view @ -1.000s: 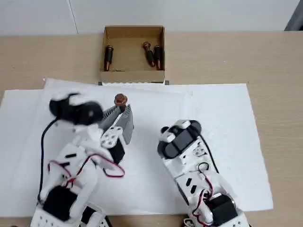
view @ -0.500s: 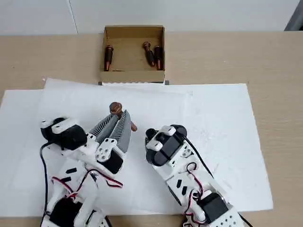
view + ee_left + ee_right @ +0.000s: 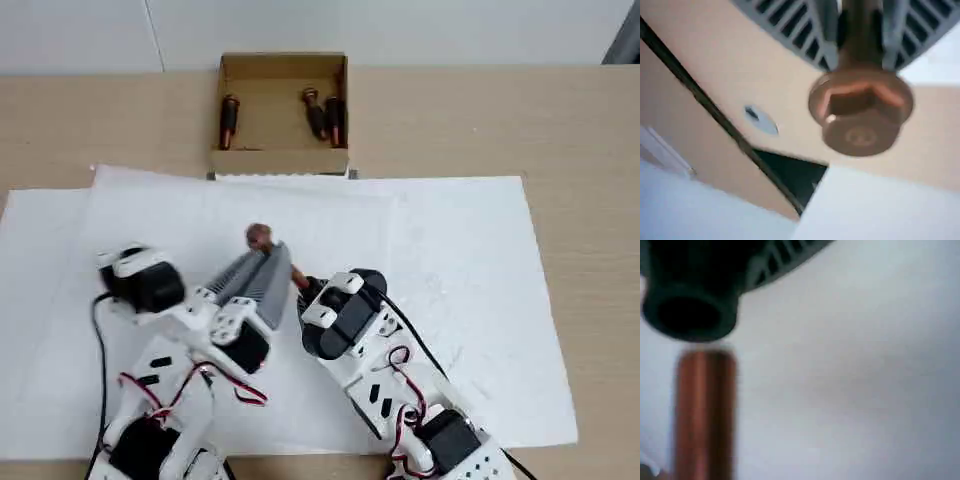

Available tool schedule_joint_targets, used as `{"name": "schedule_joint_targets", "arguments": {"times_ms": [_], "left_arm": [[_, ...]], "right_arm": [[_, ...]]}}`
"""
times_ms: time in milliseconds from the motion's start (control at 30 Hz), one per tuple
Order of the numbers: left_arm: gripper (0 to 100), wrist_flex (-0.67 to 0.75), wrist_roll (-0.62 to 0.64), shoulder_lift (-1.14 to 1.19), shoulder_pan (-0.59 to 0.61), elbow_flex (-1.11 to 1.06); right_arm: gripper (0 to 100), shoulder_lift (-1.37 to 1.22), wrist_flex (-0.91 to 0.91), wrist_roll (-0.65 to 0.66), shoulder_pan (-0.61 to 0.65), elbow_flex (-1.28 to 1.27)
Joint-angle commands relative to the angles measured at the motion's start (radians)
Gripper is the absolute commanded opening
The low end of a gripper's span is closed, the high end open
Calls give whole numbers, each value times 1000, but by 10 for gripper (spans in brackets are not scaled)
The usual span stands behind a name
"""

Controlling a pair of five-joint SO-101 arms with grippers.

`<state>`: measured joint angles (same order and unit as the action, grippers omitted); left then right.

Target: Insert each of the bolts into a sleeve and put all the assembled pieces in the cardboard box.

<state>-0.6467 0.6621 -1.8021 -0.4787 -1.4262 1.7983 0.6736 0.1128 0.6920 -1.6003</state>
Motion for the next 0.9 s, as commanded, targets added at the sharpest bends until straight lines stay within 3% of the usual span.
{"name": "schedule_joint_targets", "arguments": {"times_ms": [0,733,867], "left_arm": [[5,35,8,-12,-12,-12],[5,101,-41,-14,-6,-74],[5,101,-101,-14,-6,-88]], "right_arm": [[4,10,-25,2,27,52],[4,10,-21,3,28,75],[4,10,-22,3,28,75]]}}
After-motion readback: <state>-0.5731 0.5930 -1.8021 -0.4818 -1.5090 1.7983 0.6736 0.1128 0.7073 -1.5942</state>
